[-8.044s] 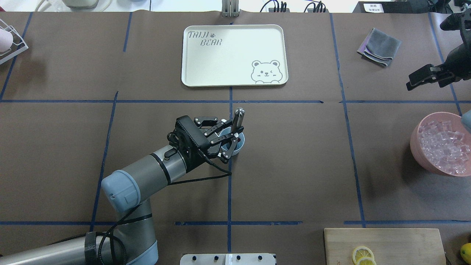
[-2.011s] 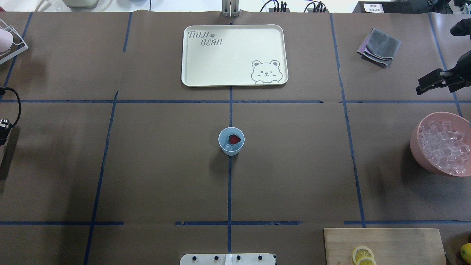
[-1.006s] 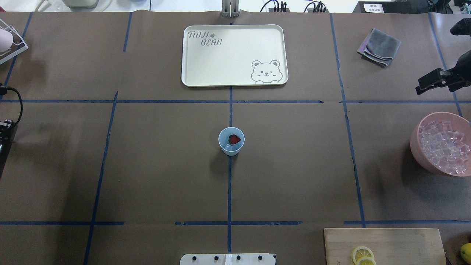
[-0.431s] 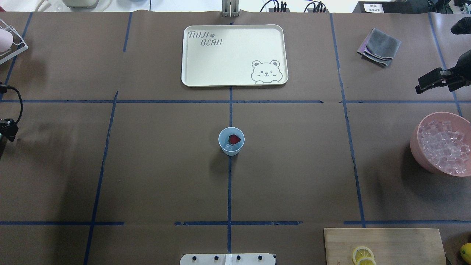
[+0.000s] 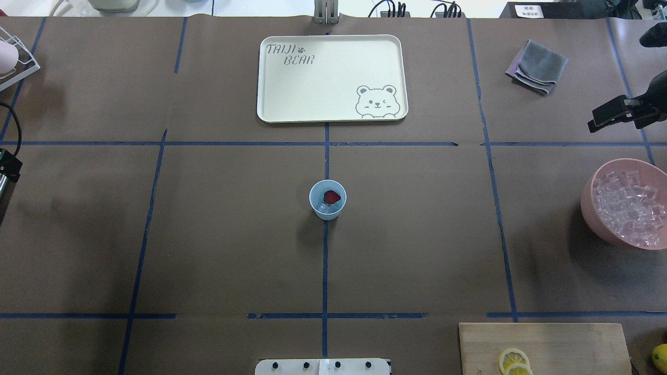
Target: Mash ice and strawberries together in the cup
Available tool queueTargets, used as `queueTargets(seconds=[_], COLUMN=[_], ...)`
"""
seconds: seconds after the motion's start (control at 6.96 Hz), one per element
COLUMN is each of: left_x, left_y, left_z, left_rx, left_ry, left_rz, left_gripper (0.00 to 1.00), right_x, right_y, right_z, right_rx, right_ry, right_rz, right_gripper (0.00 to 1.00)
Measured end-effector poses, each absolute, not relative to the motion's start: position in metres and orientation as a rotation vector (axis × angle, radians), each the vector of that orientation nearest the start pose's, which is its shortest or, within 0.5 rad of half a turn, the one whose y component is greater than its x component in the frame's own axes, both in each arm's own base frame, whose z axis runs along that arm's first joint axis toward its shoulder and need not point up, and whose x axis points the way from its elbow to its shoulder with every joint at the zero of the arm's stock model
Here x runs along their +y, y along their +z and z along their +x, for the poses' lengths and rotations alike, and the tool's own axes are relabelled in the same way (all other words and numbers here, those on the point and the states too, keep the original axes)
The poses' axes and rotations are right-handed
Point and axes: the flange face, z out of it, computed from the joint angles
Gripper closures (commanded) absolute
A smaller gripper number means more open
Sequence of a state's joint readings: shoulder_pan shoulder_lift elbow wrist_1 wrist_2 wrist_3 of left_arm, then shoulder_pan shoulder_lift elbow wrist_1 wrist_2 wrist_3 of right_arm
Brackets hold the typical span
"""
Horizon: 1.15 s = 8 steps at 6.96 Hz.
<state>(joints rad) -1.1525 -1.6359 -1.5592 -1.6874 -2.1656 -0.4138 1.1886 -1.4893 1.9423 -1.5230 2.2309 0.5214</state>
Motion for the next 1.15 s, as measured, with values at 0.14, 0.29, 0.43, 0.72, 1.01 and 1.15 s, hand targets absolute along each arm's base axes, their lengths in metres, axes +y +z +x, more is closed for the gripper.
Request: queueTargets(seconds=[0.14, 0.29, 0.43, 0.72, 1.01, 1.15], left_x=[-0.518, -0.514, -0.511, -0.511, -0.508, -0.506], left_y=[0.607, 0.586, 0.572, 0.566, 0.578, 0.590], left_z=[0.130, 0.109, 0.083, 0.017, -0.031, -0.046], left_rx=[0.637, 0.673, 0.701, 0.766, 0.834, 0.853], left_ry=[0.038, 0.038, 0.064, 0.076, 0.045, 0.036], left_rz=[-0.059, -0.030, -0.002, 0.017, 0.035, 0.034], left_gripper=[0.00, 0.00, 0.00, 0.00, 0.00, 0.00], right_x=[-0.500, -0.498, -0.499, -0.498, -0.490, -0.485], right_y=[0.436, 0.438, 0.441, 0.472, 0.549, 0.595], right_z=[-0.123, -0.119, -0.109, -0.064, -0.002, 0.027], right_rx=[-0.792, -0.791, -0.787, -0.769, -0.750, -0.739], right_ry=[-0.035, -0.034, -0.030, -0.059, -0.135, -0.175], right_rz=[0.151, 0.151, 0.158, 0.170, 0.152, 0.136], right_gripper=[0.00, 0.00, 0.00, 0.00, 0.00, 0.00])
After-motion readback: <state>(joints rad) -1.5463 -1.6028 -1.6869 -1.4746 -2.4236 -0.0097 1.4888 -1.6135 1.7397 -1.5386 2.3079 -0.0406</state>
